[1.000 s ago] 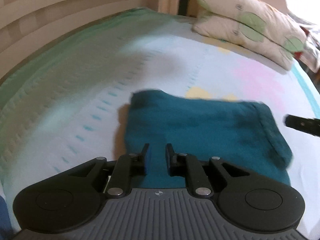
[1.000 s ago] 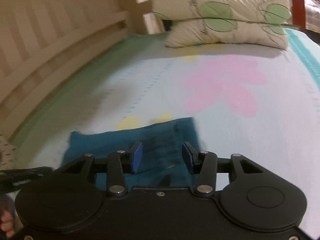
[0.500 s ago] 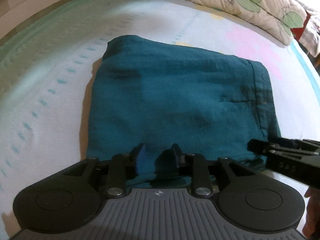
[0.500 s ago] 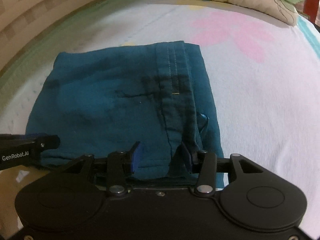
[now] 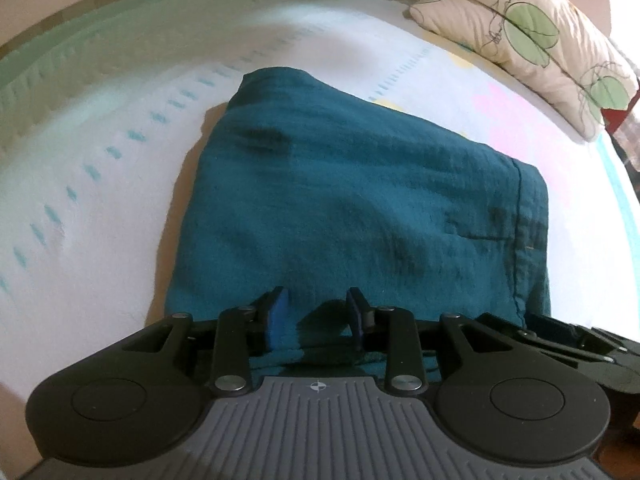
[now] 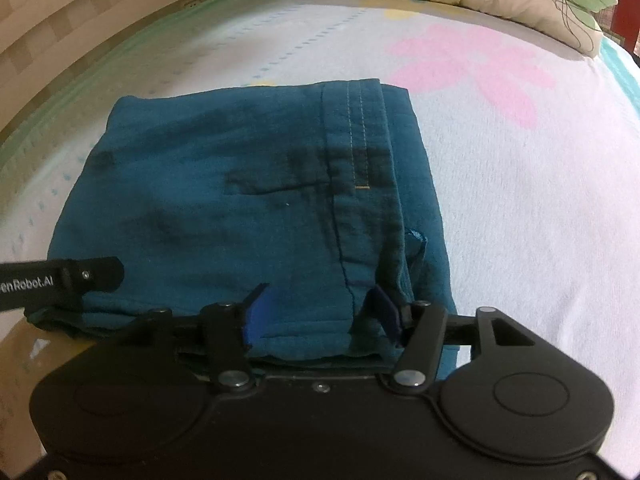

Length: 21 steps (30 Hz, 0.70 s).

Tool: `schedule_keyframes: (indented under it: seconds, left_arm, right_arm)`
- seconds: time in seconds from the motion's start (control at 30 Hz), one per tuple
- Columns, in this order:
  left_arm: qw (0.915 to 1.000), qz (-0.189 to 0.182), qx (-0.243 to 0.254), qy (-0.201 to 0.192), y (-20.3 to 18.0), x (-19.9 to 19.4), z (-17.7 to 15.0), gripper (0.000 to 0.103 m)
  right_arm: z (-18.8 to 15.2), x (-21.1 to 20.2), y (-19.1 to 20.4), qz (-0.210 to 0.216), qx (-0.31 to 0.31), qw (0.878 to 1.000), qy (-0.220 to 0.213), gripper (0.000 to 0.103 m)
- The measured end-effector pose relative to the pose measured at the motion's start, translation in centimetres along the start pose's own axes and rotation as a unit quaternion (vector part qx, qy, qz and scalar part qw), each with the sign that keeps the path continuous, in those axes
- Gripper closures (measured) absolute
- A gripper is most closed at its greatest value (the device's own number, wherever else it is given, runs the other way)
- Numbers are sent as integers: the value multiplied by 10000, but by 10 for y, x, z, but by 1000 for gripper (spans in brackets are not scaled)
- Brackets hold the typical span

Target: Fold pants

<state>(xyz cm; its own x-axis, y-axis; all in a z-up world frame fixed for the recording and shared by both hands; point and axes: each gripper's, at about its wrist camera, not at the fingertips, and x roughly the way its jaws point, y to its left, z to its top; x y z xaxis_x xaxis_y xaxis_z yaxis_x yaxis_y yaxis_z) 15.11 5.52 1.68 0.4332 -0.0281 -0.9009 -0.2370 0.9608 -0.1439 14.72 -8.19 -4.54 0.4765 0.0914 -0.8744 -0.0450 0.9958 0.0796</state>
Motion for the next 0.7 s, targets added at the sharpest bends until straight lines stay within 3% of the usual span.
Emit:
schedule_keyframes:
  seconds: [0.13, 0.37, 0.7]
  left_arm:
    - [9998, 17, 213, 34, -2, 0, 0, 72]
    - [9959, 492, 754, -92, -16, -19, -5, 72]
    - [9942, 578, 810, -398, -24, -82, -19, 72]
  right_arm:
    - [-1, -3, -1, 5, 44, 10000, -18, 41]
    - [-6, -18, -7, 58, 94, 9999, -91, 42]
    - [-22, -96, -10, 95, 472, 9971, -586, 44]
